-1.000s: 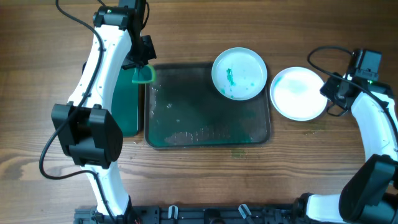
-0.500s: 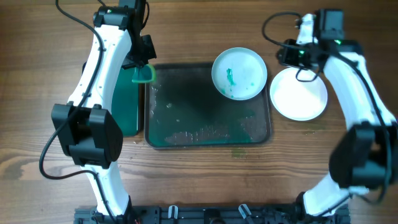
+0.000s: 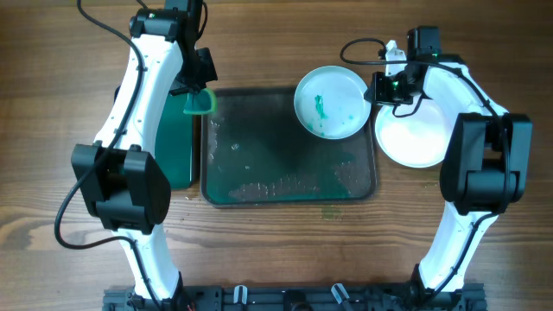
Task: Clean dirty plates on tray and stack at the side
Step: 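Grip the last plate's rim with the right gripper and pull it to centre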
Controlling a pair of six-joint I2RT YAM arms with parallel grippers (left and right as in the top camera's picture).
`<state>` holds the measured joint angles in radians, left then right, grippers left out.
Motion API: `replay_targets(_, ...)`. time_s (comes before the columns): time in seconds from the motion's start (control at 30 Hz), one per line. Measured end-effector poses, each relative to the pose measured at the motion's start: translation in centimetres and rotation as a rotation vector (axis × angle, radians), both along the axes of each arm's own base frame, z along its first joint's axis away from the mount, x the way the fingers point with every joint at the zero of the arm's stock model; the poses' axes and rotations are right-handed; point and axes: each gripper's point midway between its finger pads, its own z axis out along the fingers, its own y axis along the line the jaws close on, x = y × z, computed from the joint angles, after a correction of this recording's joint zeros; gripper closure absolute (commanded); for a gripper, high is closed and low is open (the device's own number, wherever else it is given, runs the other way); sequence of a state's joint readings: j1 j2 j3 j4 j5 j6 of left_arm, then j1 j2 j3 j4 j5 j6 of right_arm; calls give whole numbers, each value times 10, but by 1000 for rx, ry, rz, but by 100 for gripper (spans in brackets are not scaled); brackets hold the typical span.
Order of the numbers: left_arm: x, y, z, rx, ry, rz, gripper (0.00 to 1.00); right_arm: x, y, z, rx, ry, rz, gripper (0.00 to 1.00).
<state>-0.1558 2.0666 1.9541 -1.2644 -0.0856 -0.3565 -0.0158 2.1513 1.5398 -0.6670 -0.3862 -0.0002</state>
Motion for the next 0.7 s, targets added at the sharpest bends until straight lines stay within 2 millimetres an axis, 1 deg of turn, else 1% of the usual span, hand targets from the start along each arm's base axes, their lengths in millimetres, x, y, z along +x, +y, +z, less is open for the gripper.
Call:
replay_targets(0.03,0,0,0,0,0,0,96,0,1,1,7,-2,4,92)
replay_targets(0.07,0,0,0,0,0,0,96,0,3,1,14,-1,8,96)
replay_targets(0.23,0,0,0,0,0,0,96,-9,13,1,42,35,24,96)
replay_targets(0.33,0,0,0,0,0,0,96,-20,26,0,71,86,24,96)
replay_targets(0.4,0,0,0,0,0,0,96,-29,41,4,92,124,25,96)
replay_targets(0.47,0,0,0,0,0,0,96,-39,60,12,100,155,28,96)
replay_targets(0.5,0,0,0,0,0,0,96,-46,75,18,100,172,31,96)
replay_targets(0.57,0,-1,0,-6,1,-1,96,-55,101,23,85,192,27,96)
replay_targets(0.63,-1,-8,0,-46,7,-9,96,-66,129,20,56,209,16,96)
replay_targets(0.7,-2,-15,-1,-84,14,-16,96,-78,148,10,33,223,7,96)
